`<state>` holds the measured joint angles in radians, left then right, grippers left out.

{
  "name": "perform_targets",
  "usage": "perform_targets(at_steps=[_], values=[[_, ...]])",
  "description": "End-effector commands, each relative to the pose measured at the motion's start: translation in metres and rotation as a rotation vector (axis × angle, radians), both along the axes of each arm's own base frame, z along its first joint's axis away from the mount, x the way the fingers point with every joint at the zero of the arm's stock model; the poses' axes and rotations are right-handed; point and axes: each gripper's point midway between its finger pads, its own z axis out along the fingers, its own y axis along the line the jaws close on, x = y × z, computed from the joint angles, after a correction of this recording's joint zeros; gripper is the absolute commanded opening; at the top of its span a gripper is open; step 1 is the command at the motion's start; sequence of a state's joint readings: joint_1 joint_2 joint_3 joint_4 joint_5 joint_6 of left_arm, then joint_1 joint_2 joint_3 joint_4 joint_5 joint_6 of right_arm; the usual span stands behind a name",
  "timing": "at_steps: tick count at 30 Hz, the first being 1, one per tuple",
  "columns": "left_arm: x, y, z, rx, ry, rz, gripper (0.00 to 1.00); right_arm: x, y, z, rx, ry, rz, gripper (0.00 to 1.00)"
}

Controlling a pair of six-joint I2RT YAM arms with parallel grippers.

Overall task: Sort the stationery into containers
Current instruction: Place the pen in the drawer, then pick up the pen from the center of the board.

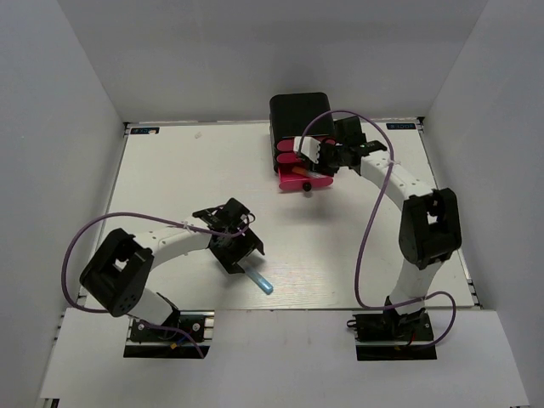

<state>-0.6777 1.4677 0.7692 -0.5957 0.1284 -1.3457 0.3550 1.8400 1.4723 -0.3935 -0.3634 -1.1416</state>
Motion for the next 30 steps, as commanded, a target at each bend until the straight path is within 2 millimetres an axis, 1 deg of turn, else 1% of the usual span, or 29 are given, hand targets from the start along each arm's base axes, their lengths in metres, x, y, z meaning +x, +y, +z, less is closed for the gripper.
perform_targets(at_steps=[1,2,3,4,5,6,7,8,9,10,11,12,13,14,15,16,17,19,20,21,22,23,24,25,26,27,28,30], values=[[-0.007,-0.005,0.001,0.022,0.038,-0.035,0.84,-0.006,0.001,0.036,0.111,-0.034,-0.022,0.52],[-0.005,-0.007,0.001,0.024,0.036,-0.044,0.84,-0.008,0.001,0.041,0.129,-0.04,-0.021,0.58],[-0.007,-0.007,-0.001,0.023,0.05,-0.047,0.8,-0.01,-0.002,0.049,0.148,-0.045,-0.033,0.63],[-0.011,-0.009,-0.004,0.032,0.061,-0.058,0.78,-0.013,-0.001,0.051,0.169,-0.033,-0.038,0.66],[-0.009,-0.012,-0.001,0.019,0.06,-0.06,0.78,-0.016,-0.002,0.063,0.2,-0.053,-0.04,0.76],[-0.012,-0.009,-0.006,0.035,0.075,-0.069,0.76,-0.018,-0.002,0.065,0.225,-0.052,-0.051,0.83],[-0.014,-0.01,-0.005,0.028,0.079,-0.081,0.7,-0.015,-0.001,0.075,0.264,-0.074,-0.071,0.9],[-0.012,-0.012,-0.008,0.035,0.088,-0.08,0.68,-0.021,-0.004,0.084,0.303,-0.069,-0.113,0.9],[-0.016,-0.013,-0.01,0.036,0.098,-0.102,0.66,-0.015,-0.006,0.092,0.341,-0.114,-0.134,0.9],[-0.015,-0.016,-0.009,0.029,0.096,-0.119,0.6,-0.018,-0.007,0.086,0.368,-0.082,-0.177,0.9],[-0.013,-0.018,-0.012,0.034,0.104,-0.119,0.57,-0.021,-0.01,0.094,0.4,-0.08,-0.202,0.9],[-0.015,-0.018,-0.014,0.034,0.112,-0.134,0.52,-0.023,-0.011,0.095,0.415,-0.088,-0.204,0.9],[-0.014,-0.021,-0.01,0.02,0.107,-0.147,0.47,-0.026,-0.013,0.096,0.439,-0.068,-0.22,0.9],[-0.015,-0.021,-0.014,0.029,0.118,-0.147,0.36,-0.03,-0.01,0.097,0.462,-0.039,-0.213,0.9],[-0.011,-0.023,-0.011,0.021,0.108,-0.148,0.33,-0.032,-0.014,0.098,0.474,-0.032,-0.221,0.9],[-0.009,-0.025,-0.008,0.016,0.096,-0.161,0.28,-0.039,-0.011,0.096,0.501,0.014,-0.218,0.9],[-0.008,-0.024,-0.009,0.025,0.087,-0.167,0.26,-0.041,-0.012,0.096,0.512,0.028,-0.222,0.88],[0.001,-0.031,-0.001,0.005,0.053,-0.179,0.24,-0.05,-0.013,0.096,0.55,0.065,-0.212,0.83],[0.003,-0.03,0.001,0.007,0.034,-0.186,0.21,-0.053,-0.013,0.092,0.556,0.08,-0.215,0.81],[0.006,-0.033,0.002,-0.004,0.014,-0.195,0.18,-0.056,-0.016,0.097,0.565,0.07,-0.215,0.79],[0.012,-0.038,0.011,-0.025,-0.021,-0.205,0.17,-0.059,-0.017,0.093,0.572,0.084,-0.211,0.78],[0.025,-0.039,0.019,-0.027,-0.072,-0.2,0.15,-0.063,-0.016,0.09,0.572,0.094,-0.205,0.78],[0.029,-0.041,0.023,-0.033,-0.087,-0.209,0.14,-0.066,-0.019,0.092,0.578,0.089,-0.207,0.77],[0.043,-0.044,0.032,-0.041,-0.131,-0.19,0.14,-0.069,-0.022,0.086,0.577,0.107,-0.214,0.77],[0.054,-0.044,0.04,-0.027,-0.182,-0.188,0.14,-0.067,-0.024,0.092,0.59,0.079,-0.208,0.77],[0.07,-0.053,0.057,-0.045,-0.248,-0.187,0.14,-0.068,-0.023,0.095,0.594,0.072,-0.201,0.77],[0.082,-0.052,0.066,-0.036,-0.286,-0.163,0.14,-0.069,-0.027,0.089,0.592,0.084,-0.215,0.77],[0.103,-0.067,0.083,-0.064,-0.342,-0.155,0.14,-0.07,-0.028,0.089,0.595,0.088,-0.22,0.77]])
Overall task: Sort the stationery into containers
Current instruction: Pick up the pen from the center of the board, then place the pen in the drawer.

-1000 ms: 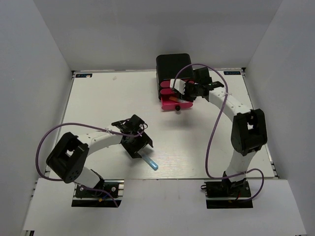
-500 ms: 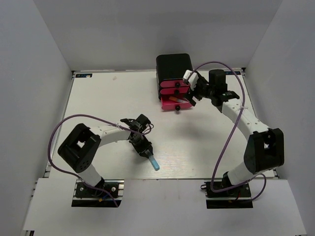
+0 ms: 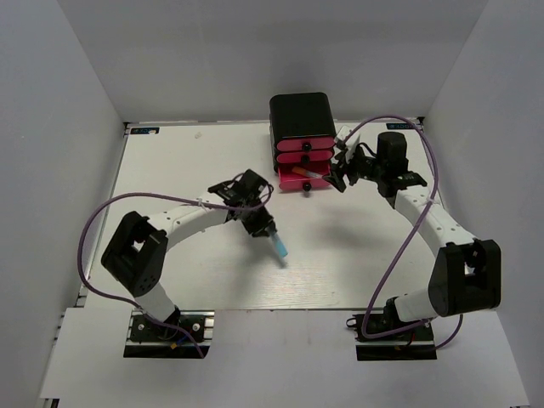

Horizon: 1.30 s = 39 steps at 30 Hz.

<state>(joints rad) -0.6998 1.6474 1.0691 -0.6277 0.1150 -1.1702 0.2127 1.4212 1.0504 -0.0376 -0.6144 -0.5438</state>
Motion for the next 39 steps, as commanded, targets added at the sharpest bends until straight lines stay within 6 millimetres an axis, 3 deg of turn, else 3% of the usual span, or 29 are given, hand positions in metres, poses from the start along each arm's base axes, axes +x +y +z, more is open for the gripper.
perform_targets(at_steps=[1,6,15,21,31,32,38,39], values=[[0.061,-0.02,0.057,-0.083,-0.225,0.051,0.14,-0.003,0.001,0.023,0.054,-0.055,0.012,0.77],[0.113,-0.047,0.086,-0.217,-0.308,0.192,0.14,0.0,-0.011,0.021,0.055,-0.055,-0.026,0.77],[0.197,-0.071,0.103,-0.392,-0.387,0.439,0.13,0.0,-0.028,0.028,0.081,-0.035,-0.092,0.75],[0.222,-0.076,0.115,-0.487,-0.422,0.539,0.13,-0.005,-0.038,0.022,0.082,-0.011,-0.113,0.74],[0.242,-0.087,0.087,-0.589,-0.361,0.669,0.13,-0.011,-0.043,0.016,0.088,0.033,-0.108,0.72],[0.245,-0.088,0.093,-0.609,-0.367,0.673,0.13,-0.011,-0.045,0.017,0.088,0.031,-0.111,0.72],[0.253,-0.094,0.077,-0.625,-0.343,0.703,0.15,-0.014,-0.044,0.015,0.088,0.041,-0.096,0.72],[0.255,-0.095,0.083,-0.635,-0.35,0.702,0.17,-0.014,-0.045,0.015,0.09,0.042,-0.099,0.72]])
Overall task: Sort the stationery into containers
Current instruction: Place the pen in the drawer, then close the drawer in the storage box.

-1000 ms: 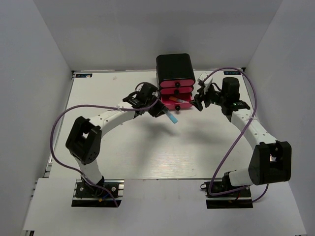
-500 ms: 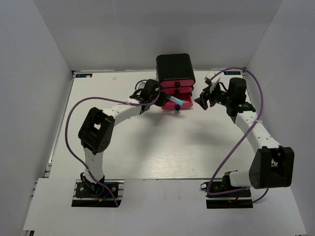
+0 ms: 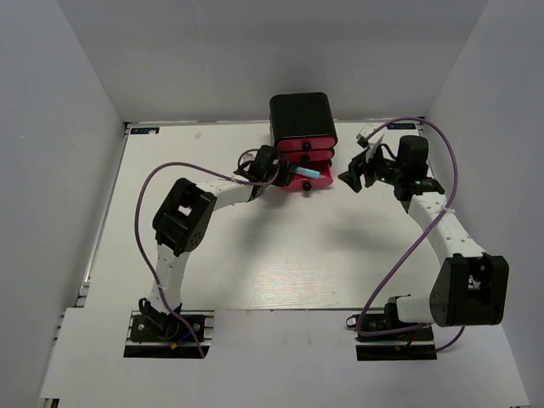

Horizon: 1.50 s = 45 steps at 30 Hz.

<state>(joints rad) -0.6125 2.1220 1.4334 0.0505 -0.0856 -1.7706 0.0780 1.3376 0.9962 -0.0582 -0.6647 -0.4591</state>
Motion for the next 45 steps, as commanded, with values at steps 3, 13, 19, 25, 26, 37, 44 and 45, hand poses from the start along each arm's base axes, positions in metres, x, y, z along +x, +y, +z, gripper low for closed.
perform_targets(at_steps=[3,13,19,25,26,37,44,45], values=[[0.017,-0.01,0.055,-0.102,-0.094,0.016,0.37,-0.009,0.001,0.006,0.018,-0.007,0.025,0.72],[0.001,-0.001,0.058,-0.092,-0.086,0.003,0.65,-0.014,0.003,-0.001,0.013,0.004,0.058,0.72],[-0.018,-0.006,0.09,-0.089,-0.155,-0.063,0.65,-0.016,0.005,0.0,0.001,-0.027,0.089,0.71],[-0.041,0.008,0.122,0.038,-0.284,-0.167,0.53,-0.014,0.009,-0.017,0.027,0.03,0.102,0.0],[-0.05,0.014,0.136,0.049,-0.322,-0.178,0.49,-0.016,0.016,-0.039,0.032,0.1,0.166,0.0],[-0.151,0.118,0.048,0.496,-0.4,-0.358,0.38,-0.041,0.059,-0.084,0.191,0.348,0.2,0.9],[-0.19,0.157,0.05,0.515,-0.439,-0.276,0.58,-0.013,0.068,-0.102,0.427,0.458,-0.16,0.82],[-0.192,0.161,0.052,0.511,-0.445,-0.254,0.63,-0.004,0.064,-0.106,0.487,0.511,-0.277,0.82]])
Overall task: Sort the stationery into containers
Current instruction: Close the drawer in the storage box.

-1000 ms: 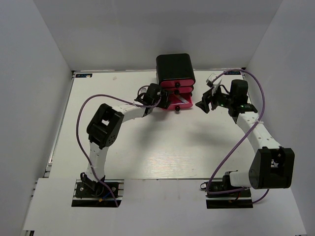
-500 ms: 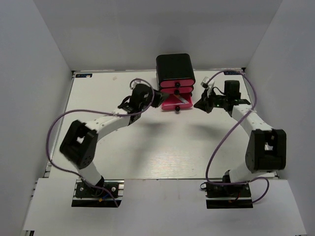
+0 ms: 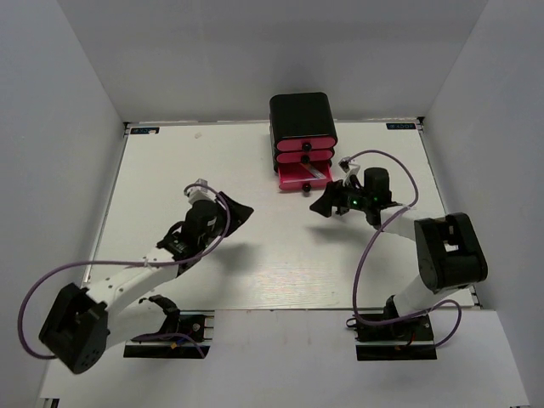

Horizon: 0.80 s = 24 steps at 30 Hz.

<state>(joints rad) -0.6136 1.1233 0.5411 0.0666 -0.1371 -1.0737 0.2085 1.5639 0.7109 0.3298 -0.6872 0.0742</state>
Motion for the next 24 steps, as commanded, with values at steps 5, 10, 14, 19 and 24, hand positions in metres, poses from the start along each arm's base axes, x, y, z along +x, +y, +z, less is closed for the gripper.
perform_targets(at_steps=[5,10,14,19,24], values=[[-0.015,0.029,0.023,-0.031,-0.122,0.079,0.74,0.066,0.011,0.0,0.179,0.131,-0.405,0.78],[-0.021,0.036,0.021,-0.029,-0.126,0.089,0.77,0.09,0.023,-0.006,0.212,0.171,-0.44,0.77],[-0.025,0.041,0.015,-0.02,-0.109,0.102,0.77,0.107,0.026,-0.009,0.229,0.172,-0.466,0.71],[-0.026,0.045,0.013,-0.013,-0.099,0.124,0.77,0.115,0.028,-0.02,0.219,0.188,-0.496,0.59],[-0.025,0.046,0.01,-0.003,-0.093,0.132,0.77,0.11,0.03,-0.023,0.215,0.206,-0.489,0.54]])
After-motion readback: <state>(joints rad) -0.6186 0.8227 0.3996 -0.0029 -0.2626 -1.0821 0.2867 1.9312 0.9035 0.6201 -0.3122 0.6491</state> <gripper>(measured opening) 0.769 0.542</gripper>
